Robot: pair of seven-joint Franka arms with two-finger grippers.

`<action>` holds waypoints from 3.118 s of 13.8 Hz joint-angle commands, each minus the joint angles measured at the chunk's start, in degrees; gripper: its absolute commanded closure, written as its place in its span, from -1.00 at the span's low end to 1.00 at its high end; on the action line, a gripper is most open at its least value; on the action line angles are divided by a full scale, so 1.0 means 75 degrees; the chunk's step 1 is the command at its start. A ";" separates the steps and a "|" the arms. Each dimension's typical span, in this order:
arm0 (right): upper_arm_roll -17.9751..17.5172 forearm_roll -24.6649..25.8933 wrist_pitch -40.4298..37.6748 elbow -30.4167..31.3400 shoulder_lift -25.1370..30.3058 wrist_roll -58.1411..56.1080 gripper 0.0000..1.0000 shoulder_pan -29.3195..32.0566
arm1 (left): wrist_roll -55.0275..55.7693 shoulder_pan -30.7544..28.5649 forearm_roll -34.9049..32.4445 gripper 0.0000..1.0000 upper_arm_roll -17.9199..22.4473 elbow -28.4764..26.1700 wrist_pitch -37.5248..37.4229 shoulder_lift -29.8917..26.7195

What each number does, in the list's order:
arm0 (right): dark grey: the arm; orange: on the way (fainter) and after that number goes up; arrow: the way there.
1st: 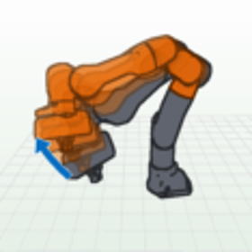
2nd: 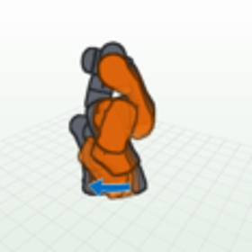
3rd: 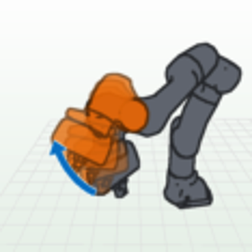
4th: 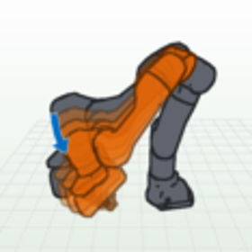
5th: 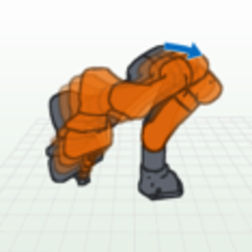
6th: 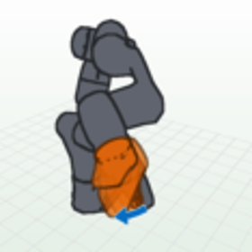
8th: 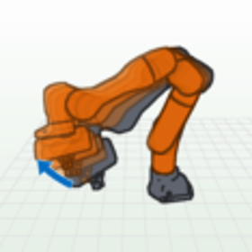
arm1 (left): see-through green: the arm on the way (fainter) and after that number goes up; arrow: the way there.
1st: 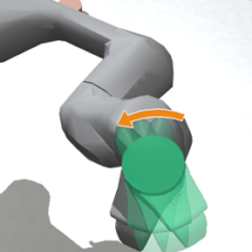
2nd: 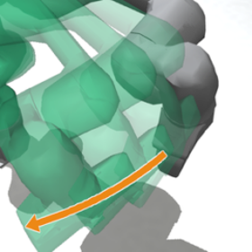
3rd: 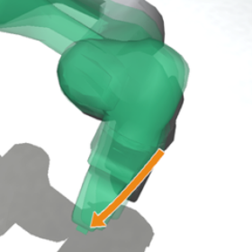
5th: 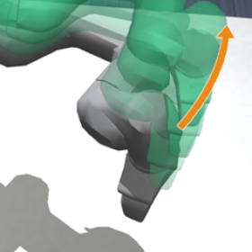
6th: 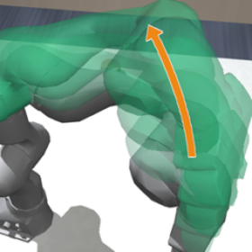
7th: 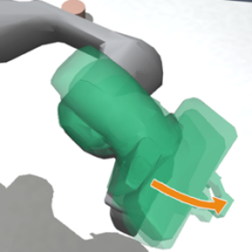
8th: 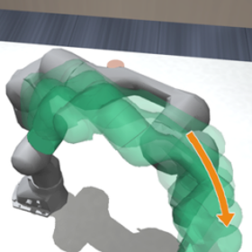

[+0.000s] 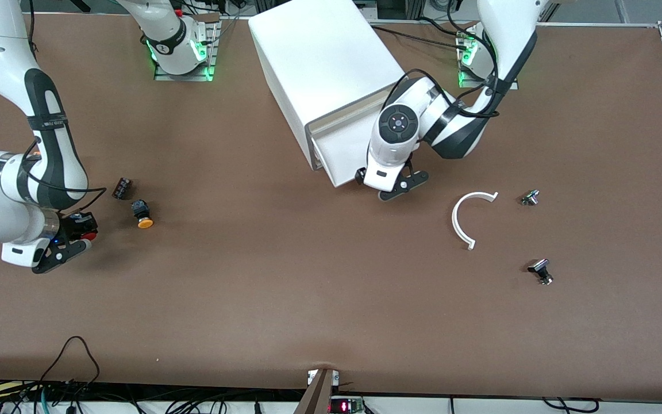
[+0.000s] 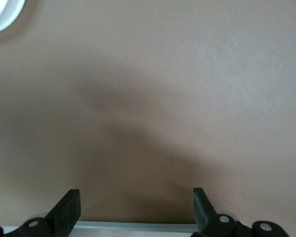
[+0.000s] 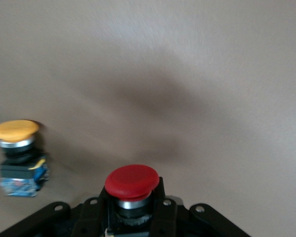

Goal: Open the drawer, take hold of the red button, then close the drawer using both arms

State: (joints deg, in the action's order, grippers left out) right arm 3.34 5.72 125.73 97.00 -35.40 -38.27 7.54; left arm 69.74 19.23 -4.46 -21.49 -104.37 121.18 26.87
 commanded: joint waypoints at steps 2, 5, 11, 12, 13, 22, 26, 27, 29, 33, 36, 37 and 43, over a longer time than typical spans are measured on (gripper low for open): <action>-0.0082 0.0000 0.1058 0.1046 0.0314 -0.0042 0.03 0.0143 | 0.0474 0.0376 -0.0190 -0.99 0.0018 -0.0252 0.0049 -0.0208; -0.0105 -0.0024 0.0978 0.1012 0.0535 0.0005 -0.84 0.0190 | 0.0790 0.0611 -0.0190 -0.99 -0.0064 -0.0311 0.0014 -0.0232; -0.0572 -0.0633 -0.0953 0.0860 0.2642 0.0237 -0.97 0.0108 | 0.1224 0.0693 -0.0190 -0.99 -0.0544 -0.0393 -0.0021 -0.0232; -0.0621 -0.0633 -0.1339 0.0860 0.3006 0.0587 -0.98 0.0085 | 0.1236 0.0693 -0.0202 -0.99 -0.0591 -0.0404 -0.0021 -0.0232; -0.0633 -0.0633 -0.1807 0.0860 0.3346 0.0915 -0.98 0.0061 | 0.1248 0.0693 -0.0190 -0.99 -0.0603 -0.0439 -0.0021 -0.0232; 0.0469 -0.0668 -0.3978 0.0217 0.4826 0.1681 -0.98 -0.1685 | 0.1518 0.0705 -0.0190 -0.99 -0.1013 -0.0451 -0.0021 -0.0232; 0.0492 -0.0912 -0.4038 0.0098 0.4826 0.1680 -0.98 -0.1720 | 0.1424 0.0006 -0.0434 -0.99 -0.0896 -0.0323 -0.0021 -0.0418; 0.0492 -0.1065 -0.4038 0.0075 0.4814 0.1692 -0.98 -0.1720 | 0.1412 -0.0381 -0.0715 -0.99 -0.0931 -0.0276 -0.0033 -0.0523; 0.0481 -0.1067 -0.4050 0.0028 0.4837 0.1704 -0.98 -0.1732 | 0.1377 -0.0968 -0.1009 -0.99 -0.0896 -0.0171 -0.0056 -0.0653; 0.0504 -0.1067 -0.4085 0.0028 0.4814 0.1716 -0.98 -0.1732 | 0.0560 -0.2280 -0.1421 -0.99 -0.0943 -0.0088 -0.0500 -0.1133; 0.0504 -0.0962 -0.4050 0.0028 0.4802 0.1716 -0.98 -0.1732 | -0.0413 -0.3032 -0.1421 -0.99 -0.0955 -0.0076 -0.0840 -0.1555; 0.0504 -0.0938 -0.4026 0.0016 0.4791 0.1704 -0.98 -0.1732 | -0.0857 -0.3277 -0.1421 -0.99 -0.0966 -0.0088 -0.0934 -0.1660; 0.0516 -0.0996 -0.4073 -0.0230 0.4697 0.1739 -0.98 -0.1697 | -0.3459 -0.3680 -0.1257 -0.99 -0.0326 0.0870 -0.2502 -0.2024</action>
State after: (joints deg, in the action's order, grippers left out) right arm 6.62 -1.40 96.40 97.50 0.86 -26.00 -4.74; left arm 49.15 -9.63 -13.83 -26.56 -101.39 106.96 12.40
